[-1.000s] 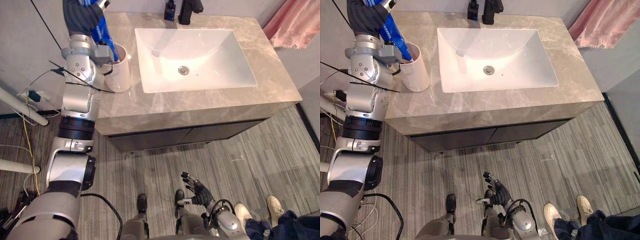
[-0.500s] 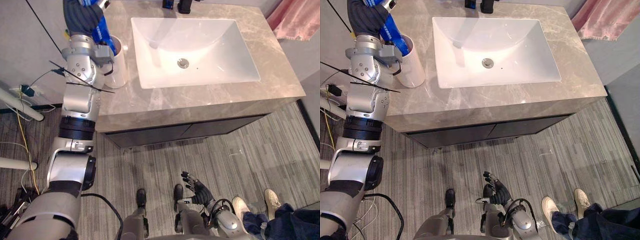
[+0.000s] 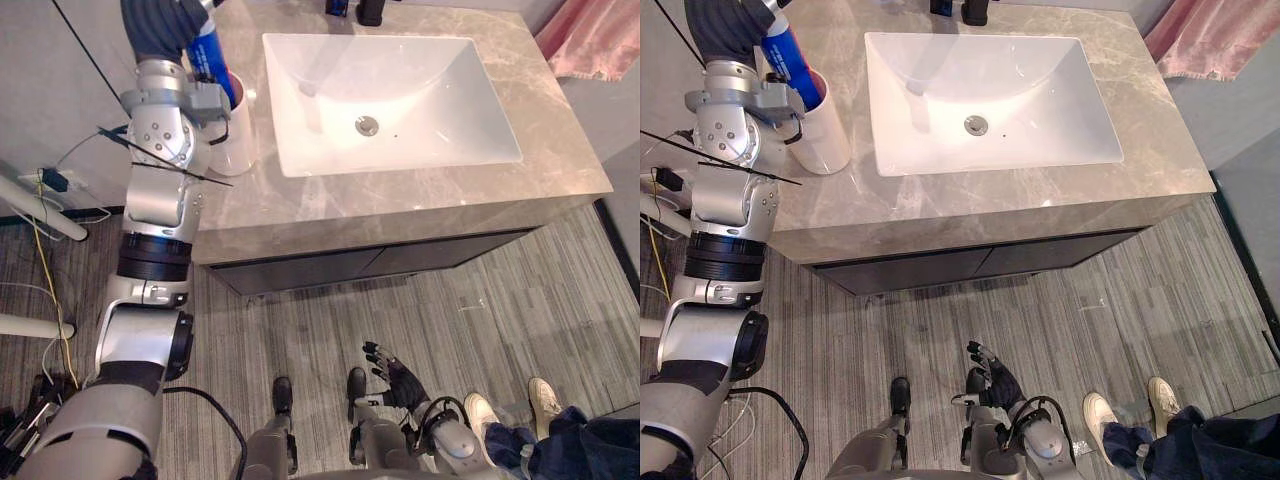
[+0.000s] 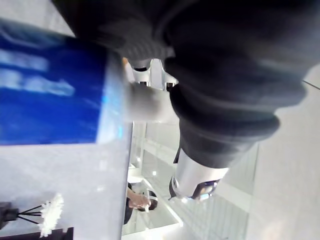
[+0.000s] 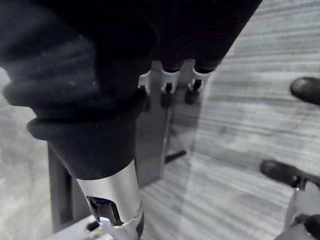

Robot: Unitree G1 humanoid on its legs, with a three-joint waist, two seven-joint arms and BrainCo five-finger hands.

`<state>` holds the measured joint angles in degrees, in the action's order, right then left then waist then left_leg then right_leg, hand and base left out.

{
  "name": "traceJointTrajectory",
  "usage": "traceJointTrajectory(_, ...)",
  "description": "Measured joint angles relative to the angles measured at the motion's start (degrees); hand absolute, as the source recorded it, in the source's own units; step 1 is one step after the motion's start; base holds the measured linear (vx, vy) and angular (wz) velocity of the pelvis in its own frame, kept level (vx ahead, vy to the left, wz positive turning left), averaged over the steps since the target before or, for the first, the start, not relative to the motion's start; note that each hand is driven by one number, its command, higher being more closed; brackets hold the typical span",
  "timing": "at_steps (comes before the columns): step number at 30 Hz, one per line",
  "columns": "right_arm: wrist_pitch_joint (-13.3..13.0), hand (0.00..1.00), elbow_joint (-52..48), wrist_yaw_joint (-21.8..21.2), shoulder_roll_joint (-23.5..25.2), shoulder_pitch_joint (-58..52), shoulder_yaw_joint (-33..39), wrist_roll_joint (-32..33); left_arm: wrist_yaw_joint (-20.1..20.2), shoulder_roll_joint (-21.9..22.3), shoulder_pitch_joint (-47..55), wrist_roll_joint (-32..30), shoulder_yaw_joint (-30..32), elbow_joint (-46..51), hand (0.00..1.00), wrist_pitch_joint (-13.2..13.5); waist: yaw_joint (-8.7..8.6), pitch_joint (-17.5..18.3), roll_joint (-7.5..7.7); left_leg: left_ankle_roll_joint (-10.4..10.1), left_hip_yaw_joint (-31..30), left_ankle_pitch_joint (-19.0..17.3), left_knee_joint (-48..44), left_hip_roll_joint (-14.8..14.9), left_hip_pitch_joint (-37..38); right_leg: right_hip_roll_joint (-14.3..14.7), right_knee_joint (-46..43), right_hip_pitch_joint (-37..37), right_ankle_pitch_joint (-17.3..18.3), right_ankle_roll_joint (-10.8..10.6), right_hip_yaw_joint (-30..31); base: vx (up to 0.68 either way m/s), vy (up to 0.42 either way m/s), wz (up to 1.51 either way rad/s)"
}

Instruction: Organize washtable

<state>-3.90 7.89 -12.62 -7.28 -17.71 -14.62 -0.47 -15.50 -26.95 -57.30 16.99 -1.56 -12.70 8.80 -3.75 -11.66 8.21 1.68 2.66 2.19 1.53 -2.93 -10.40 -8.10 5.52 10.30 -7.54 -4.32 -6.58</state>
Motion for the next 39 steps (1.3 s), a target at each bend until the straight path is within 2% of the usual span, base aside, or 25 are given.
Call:
traceJointTrajectory(3,0.00,0.00,0.26,0.00,0.02,0.11,-0.03,-0.01,-0.61,0.07,-0.08,-0.32,0.00,3.41,0.00,0.68,0.03,0.01,-0.02,0.01,-0.20,0.01,-0.01,-0.05,0.02,0.01,0.00,-0.12,0.00,0.00,-0.52,0.00,0.000,0.02)
traceJointTrajectory(4,0.00,0.00,0.34,0.00,0.02,0.12,-0.03,-0.02,-0.95,0.11,-0.24,-0.35,0.00,4.71,1.00,1.16,0.09,0.02,-0.04,0.01,-0.28,0.02,-0.01,-0.08,0.02,0.03,0.00,-0.17,0.00,0.00,-0.63,0.00,0.000,0.04)
traceJointTrajectory(10,0.00,0.00,1.80,-0.06,0.04,0.59,-0.07,-0.13,-1.13,0.14,-0.63,-0.37,-0.01,10.66,1.00,2.03,1.15,0.18,-0.36,0.01,-0.75,0.02,-0.21,-0.17,0.58,0.11,0.00,-0.99,0.01,0.02,-1.14,0.01,-0.002,0.03)
traceJointTrajectory(13,0.01,0.00,2.40,-0.11,0.06,1.07,-0.13,-0.15,-0.81,-0.53,-0.26,-0.17,0.21,15.57,1.00,4.02,2.01,0.20,-0.52,0.01,-0.92,0.03,-0.38,-0.19,0.58,0.11,0.00,-1.14,0.02,0.02,-1.27,0.00,0.000,0.00)
traceJointTrajectory(15,0.01,0.00,2.44,-0.11,0.05,1.33,-0.03,-0.15,-0.18,-0.67,1.93,0.34,1.22,19.30,1.00,5.25,2.29,0.56,-1.06,0.01,-0.96,0.03,-0.42,-0.22,0.58,0.11,0.00,-1.19,0.02,0.02,-1.30,0.00,0.000,0.00)
traceJointTrajectory(17,0.02,0.00,2.56,-0.11,0.03,1.30,0.52,-0.21,2.01,-0.67,10.28,1.59,3.31,24.91,1.00,6.18,2.60,1.63,-2.94,0.06,-1.09,0.06,-0.39,-0.33,0.73,0.08,-0.27,-1.30,0.14,0.17,-1.77,0.02,0.002,0.04)
traceJointTrajectory(18,0.02,0.00,2.58,-0.11,0.03,1.30,0.63,-0.21,2.67,-0.63,12.92,1.92,3.59,26.22,1.00,6.18,2.75,1.90,-3.43,0.06,-1.11,0.06,-0.36,-0.35,0.84,0.06,-0.29,-1.41,0.18,0.24,-1.99,0.03,0.001,0.07)
traceJointTrajectory(20,0.02,0.00,2.79,-0.17,0.09,1.30,0.77,-0.44,5.91,0.25,24.38,2.77,3.86,30.68,1.00,6.05,3.23,2.74,-4.82,0.05,-1.56,0.06,-0.09,-0.35,1.62,0.04,-0.33,-2.33,0.57,0.38,-2.87,0.03,-0.003,0.10)
traceJointTrajectory(23,0.01,0.00,3.80,-0.22,0.13,1.20,1.01,-0.84,10.20,2.79,35.97,2.79,3.82,33.86,1.00,5.44,4.13,3.32,-5.17,0.01,-2.02,0.08,0.70,-0.25,2.47,0.11,-0.72,-2.81,1.34,0.49,-3.49,0.00,-0.006,0.08)
traceJointTrajectory(28,0.03,0.00,4.28,-0.29,0.17,0.20,2.20,-1.95,14.94,6.68,48.56,5.15,1.23,35.45,1.00,3.63,4.57,3.77,-5.02,-0.14,-2.47,0.70,1.62,-0.18,2.66,0.07,-1.48,-2.63,1.82,0.72,-4.35,0.00,0.005,0.09)
traceJointTrajectory(33,0.03,0.00,4.26,-0.32,0.21,0.05,2.87,-1.94,18.12,8.57,53.38,5.05,-0.79,35.40,1.00,1.15,4.52,4.35,-4.91,-0.14,-2.38,0.69,1.65,-0.21,2.67,0.01,-1.49,-2.60,1.62,0.41,-4.31,0.00,0.000,0.00)
traceJointTrajectory(39,0.03,0.00,4.04,-1.32,0.00,-0.33,3.18,-1.93,20.43,8.56,53.82,3.91,-3.52,34.02,1.00,-0.05,4.41,4.49,-4.81,-0.14,-2.09,0.68,1.65,-0.07,2.27,0.13,-1.49,-1.99,1.57,0.35,-3.98,0.00,-0.001,-0.02)
